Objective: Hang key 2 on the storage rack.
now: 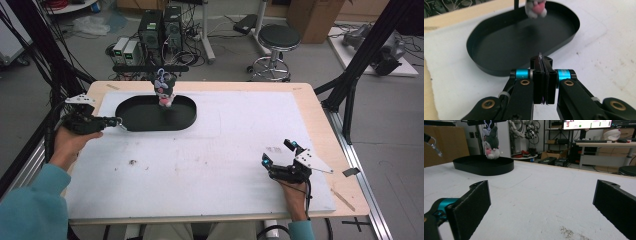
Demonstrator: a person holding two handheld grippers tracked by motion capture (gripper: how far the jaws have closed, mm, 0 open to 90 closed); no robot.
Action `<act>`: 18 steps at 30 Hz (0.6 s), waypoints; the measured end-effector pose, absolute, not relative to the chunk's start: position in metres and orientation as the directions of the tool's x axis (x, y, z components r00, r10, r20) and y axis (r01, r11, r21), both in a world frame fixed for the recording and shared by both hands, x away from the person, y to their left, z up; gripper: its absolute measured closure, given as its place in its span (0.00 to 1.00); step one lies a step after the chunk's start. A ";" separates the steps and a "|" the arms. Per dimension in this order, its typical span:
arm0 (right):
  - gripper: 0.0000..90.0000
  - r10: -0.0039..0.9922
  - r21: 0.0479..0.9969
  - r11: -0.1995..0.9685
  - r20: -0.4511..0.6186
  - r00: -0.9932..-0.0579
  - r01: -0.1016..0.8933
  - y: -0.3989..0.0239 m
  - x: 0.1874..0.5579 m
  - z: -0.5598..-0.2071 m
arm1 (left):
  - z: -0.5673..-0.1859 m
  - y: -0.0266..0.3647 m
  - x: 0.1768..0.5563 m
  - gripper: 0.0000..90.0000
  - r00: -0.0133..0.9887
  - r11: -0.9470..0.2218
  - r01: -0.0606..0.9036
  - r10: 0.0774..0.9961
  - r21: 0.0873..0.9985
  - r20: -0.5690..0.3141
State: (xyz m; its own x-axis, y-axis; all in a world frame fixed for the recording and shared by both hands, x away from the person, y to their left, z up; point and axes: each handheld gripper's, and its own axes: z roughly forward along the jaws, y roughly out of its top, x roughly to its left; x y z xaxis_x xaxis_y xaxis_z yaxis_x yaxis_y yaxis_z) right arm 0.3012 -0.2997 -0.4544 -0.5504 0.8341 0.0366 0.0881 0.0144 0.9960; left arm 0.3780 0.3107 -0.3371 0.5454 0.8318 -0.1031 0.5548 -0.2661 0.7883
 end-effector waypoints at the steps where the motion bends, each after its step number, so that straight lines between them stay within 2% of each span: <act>1: 0.01 0.835 0.996 0.013 0.038 -0.549 0.090 -0.300 0.301 -0.454 | -0.333 0.311 0.379 0.98 0.550 -0.273 0.547 0.830 0.791 -0.094; 18: 0.01 0.834 0.996 0.013 0.041 -0.550 0.094 -0.300 0.301 -0.454 | -0.283 0.296 0.405 0.98 0.563 -0.277 0.484 0.824 0.830 -0.054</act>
